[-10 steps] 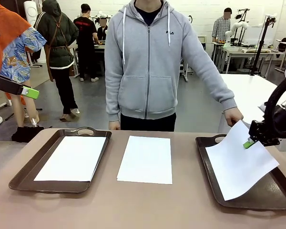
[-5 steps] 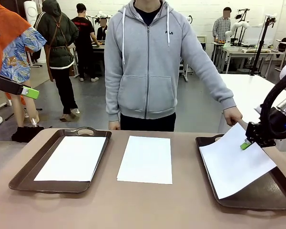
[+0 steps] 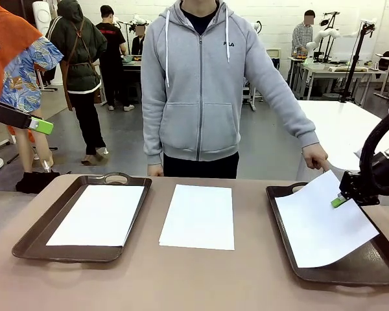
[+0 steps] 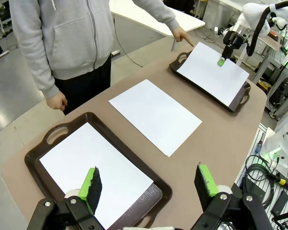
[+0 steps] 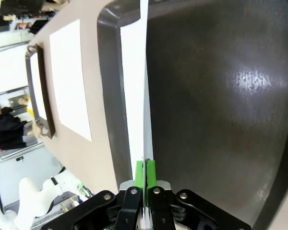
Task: Sort the A4 documents.
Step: Place the A4 Paper in the designated Handle tray.
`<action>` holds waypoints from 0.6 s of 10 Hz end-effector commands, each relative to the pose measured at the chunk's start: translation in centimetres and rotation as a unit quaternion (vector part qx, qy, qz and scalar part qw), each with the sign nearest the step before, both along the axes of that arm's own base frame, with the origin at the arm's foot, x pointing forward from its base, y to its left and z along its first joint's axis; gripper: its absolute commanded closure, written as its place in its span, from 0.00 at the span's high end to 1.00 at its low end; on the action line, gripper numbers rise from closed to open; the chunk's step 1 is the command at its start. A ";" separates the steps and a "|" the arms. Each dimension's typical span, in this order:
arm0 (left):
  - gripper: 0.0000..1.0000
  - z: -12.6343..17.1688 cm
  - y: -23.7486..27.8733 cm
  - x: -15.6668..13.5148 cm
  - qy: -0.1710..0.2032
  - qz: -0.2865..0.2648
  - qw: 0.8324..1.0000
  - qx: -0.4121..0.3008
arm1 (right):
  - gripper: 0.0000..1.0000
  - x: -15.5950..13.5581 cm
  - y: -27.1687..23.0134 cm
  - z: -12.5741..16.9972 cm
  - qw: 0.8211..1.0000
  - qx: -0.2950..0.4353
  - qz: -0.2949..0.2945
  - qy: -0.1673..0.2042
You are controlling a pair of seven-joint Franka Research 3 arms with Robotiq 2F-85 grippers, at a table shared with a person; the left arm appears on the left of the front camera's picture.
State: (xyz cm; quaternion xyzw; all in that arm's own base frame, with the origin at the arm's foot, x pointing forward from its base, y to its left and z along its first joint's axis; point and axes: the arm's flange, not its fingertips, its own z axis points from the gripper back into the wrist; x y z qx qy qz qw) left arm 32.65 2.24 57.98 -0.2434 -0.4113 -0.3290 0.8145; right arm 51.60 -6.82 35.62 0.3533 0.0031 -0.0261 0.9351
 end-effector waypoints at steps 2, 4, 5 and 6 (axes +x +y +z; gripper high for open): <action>1.00 0.0 0.0 0.0 -0.001 -0.003 1.000 -0.001 | 0.01 0.6 0.4 -2.5 0.999 0.028 -0.001 -0.026; 1.00 0.0 0.0 0.0 -0.001 -0.003 1.000 -0.001 | 0.01 0.5 0.0 -3.3 0.999 0.018 -0.005 -0.030; 1.00 0.0 0.0 0.0 -0.001 -0.003 1.000 -0.001 | 0.01 0.5 -0.4 -3.4 0.999 0.012 -0.009 -0.031; 1.00 0.0 0.0 0.0 -0.001 -0.003 1.000 -0.001 | 0.01 0.4 -0.7 -3.4 0.999 0.002 -0.012 -0.032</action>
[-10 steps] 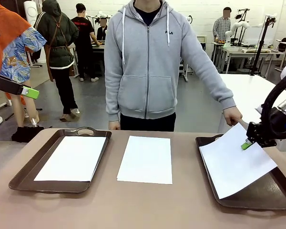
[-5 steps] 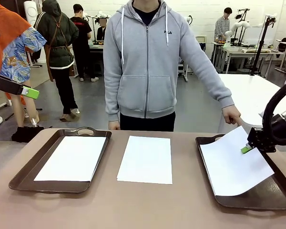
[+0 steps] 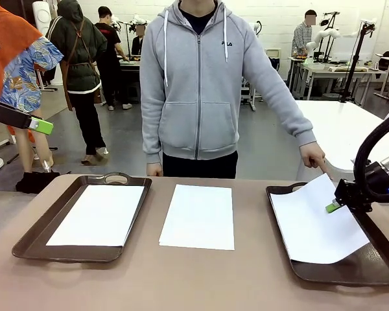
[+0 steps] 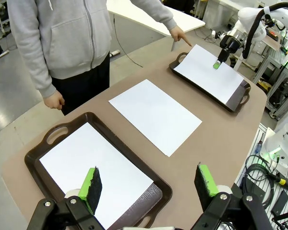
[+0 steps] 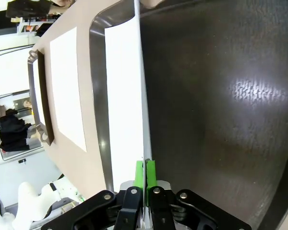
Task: Sort the A4 documents.
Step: Place the A4 Paper in the designated Handle tray.
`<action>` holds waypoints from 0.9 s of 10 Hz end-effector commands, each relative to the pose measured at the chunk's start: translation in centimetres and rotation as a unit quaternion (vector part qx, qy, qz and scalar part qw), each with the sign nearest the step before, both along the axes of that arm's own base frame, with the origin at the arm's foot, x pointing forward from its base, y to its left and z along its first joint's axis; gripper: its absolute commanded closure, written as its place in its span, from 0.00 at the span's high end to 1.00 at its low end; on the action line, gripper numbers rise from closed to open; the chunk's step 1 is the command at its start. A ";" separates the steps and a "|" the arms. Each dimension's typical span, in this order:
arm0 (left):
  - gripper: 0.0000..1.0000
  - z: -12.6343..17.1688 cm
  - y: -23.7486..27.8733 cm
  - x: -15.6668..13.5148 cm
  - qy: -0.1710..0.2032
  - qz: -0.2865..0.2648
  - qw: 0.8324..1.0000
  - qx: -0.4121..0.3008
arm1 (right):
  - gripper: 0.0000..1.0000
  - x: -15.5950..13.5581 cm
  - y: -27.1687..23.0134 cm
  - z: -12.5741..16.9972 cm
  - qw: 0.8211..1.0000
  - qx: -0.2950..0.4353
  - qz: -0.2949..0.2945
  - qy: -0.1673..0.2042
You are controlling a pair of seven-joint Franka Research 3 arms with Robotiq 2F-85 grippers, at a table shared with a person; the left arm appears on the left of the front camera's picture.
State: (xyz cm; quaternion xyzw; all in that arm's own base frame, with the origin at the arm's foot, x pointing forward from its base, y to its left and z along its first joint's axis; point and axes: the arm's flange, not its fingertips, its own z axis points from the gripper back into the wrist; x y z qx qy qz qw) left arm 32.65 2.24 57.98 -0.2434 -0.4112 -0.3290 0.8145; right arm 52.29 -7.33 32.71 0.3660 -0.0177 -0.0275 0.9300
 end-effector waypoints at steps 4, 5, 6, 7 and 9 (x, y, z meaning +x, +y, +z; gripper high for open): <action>1.00 0.0 0.0 0.0 -0.001 -0.003 1.000 -0.001 | 0.01 -0.1 0.2 -0.9 0.998 -0.065 0.009 0.005; 1.00 0.0 0.0 0.0 -0.001 -0.003 1.000 -0.001 | 0.01 0.0 0.2 -0.9 0.997 -0.073 0.014 0.012; 1.00 0.0 0.0 0.0 -0.001 -0.003 1.000 -0.001 | 0.01 0.2 0.2 -0.7 0.997 -0.072 0.015 0.017; 1.00 0.0 0.0 0.0 -0.001 -0.003 1.000 -0.001 | 0.01 0.3 0.3 -0.6 0.996 -0.079 0.019 0.020; 1.00 0.0 0.0 0.0 -0.001 -0.003 1.000 -0.001 | 0.01 0.7 0.5 -0.1 0.996 -0.090 0.024 0.016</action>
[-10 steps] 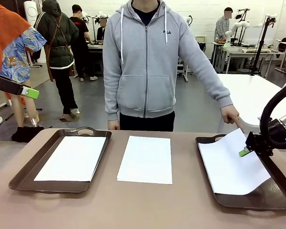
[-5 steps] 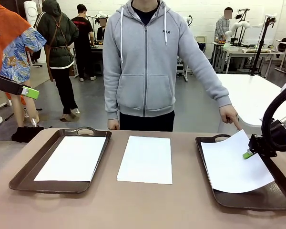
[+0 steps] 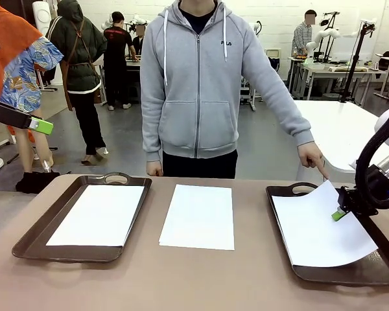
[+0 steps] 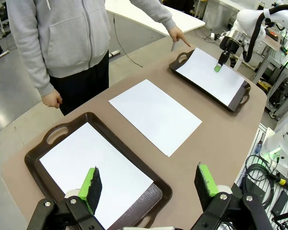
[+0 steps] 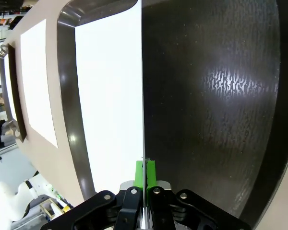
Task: Sort the A4 documents.
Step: Place the A4 Paper in the designated Handle tray.
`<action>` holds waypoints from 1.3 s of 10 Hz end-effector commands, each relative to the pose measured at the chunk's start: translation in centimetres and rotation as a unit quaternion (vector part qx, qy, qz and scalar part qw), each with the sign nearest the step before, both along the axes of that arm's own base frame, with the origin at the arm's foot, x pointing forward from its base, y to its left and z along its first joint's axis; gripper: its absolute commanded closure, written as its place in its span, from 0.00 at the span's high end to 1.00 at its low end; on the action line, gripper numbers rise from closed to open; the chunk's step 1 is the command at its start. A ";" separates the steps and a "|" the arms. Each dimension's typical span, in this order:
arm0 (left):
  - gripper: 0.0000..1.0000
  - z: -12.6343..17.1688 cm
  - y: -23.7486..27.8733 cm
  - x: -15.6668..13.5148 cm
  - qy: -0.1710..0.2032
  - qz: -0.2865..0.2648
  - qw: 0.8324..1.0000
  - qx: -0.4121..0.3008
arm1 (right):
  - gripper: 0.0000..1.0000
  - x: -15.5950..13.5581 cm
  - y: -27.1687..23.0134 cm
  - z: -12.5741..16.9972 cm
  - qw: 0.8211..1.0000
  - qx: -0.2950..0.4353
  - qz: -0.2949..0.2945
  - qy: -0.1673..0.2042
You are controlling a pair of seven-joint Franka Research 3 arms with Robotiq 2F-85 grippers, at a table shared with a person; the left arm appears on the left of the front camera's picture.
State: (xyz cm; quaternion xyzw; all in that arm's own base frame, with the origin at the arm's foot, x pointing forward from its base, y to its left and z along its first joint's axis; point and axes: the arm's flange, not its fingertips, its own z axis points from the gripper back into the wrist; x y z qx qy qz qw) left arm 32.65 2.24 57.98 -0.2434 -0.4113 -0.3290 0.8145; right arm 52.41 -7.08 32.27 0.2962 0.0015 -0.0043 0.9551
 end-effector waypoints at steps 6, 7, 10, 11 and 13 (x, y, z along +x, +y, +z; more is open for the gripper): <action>1.00 0.0 0.0 0.0 -0.001 -0.003 1.000 -0.001 | 0.17 0.6 0.3 0.6 0.998 -0.054 -0.013 0.012; 1.00 0.0 0.0 0.0 -0.001 -0.003 1.000 -0.001 | 0.27 0.7 0.2 0.9 0.998 -0.055 -0.015 0.007; 1.00 0.0 0.0 0.0 -0.001 -0.003 1.000 -0.001 | 0.47 1.0 0.1 1.4 0.998 -0.066 -0.015 0.001; 1.00 0.0 0.0 0.0 -0.001 -0.003 1.000 -0.001 | 0.57 1.0 0.1 1.6 0.997 -0.069 -0.016 -0.001; 1.00 0.0 0.0 0.0 -0.001 -0.003 1.000 -0.001 | 0.72 1.0 -0.1 2.1 0.996 -0.084 -0.018 0.002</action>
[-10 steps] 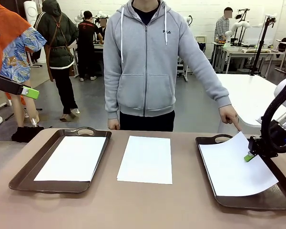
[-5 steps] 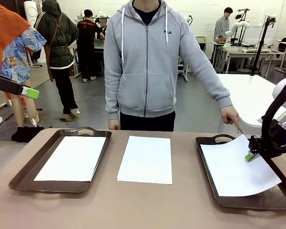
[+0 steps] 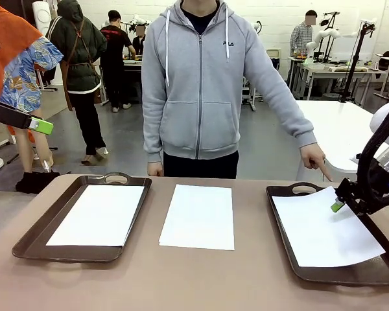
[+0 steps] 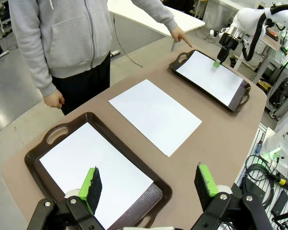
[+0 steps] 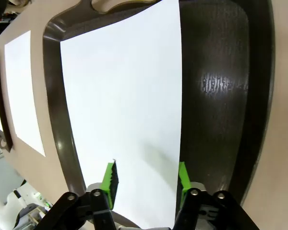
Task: Sort the A4 documents.
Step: Place the A4 Paper in the designated Handle tray.
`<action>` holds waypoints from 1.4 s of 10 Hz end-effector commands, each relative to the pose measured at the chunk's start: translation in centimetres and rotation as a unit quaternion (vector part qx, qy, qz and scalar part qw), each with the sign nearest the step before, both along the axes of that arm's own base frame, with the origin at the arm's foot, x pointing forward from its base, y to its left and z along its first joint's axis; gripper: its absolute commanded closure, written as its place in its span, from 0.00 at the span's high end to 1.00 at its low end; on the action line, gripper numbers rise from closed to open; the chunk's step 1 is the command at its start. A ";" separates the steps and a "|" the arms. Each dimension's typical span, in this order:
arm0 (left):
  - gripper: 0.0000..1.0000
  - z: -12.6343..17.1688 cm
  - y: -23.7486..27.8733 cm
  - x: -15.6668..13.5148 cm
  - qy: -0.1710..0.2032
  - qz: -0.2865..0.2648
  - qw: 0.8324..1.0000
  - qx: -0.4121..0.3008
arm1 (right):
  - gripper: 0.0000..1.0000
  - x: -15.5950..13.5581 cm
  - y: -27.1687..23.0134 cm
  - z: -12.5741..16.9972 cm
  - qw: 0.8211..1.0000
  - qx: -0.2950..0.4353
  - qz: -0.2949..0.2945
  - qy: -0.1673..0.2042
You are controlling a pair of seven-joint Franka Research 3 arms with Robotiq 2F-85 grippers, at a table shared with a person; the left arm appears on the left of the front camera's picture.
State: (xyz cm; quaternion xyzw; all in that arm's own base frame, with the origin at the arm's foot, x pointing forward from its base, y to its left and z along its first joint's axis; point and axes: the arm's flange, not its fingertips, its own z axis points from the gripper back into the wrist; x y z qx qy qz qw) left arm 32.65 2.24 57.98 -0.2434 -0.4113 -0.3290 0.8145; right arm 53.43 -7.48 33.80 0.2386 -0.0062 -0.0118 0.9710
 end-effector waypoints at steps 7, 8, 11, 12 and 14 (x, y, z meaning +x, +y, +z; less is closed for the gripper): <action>1.00 0.0 0.0 0.0 -0.001 -0.003 1.000 -0.001 | 1.00 -0.5 -0.2 1.1 0.999 -0.042 -0.023 0.011; 1.00 0.0 0.0 0.0 -0.001 -0.003 1.000 -0.001 | 1.00 -0.6 0.0 1.1 0.998 -0.043 -0.030 0.027; 1.00 0.0 0.0 0.0 -0.001 -0.003 1.000 -0.001 | 1.00 -0.1 -0.4 1.0 1.000 -0.021 -0.011 0.005; 1.00 0.0 0.0 0.0 -0.001 -0.003 1.000 -0.001 | 1.00 -0.1 -0.4 1.0 1.000 -0.021 -0.011 0.005; 1.00 0.0 0.0 0.0 -0.001 -0.003 1.000 -0.001 | 1.00 -0.1 -0.4 1.0 1.000 -0.021 -0.011 0.005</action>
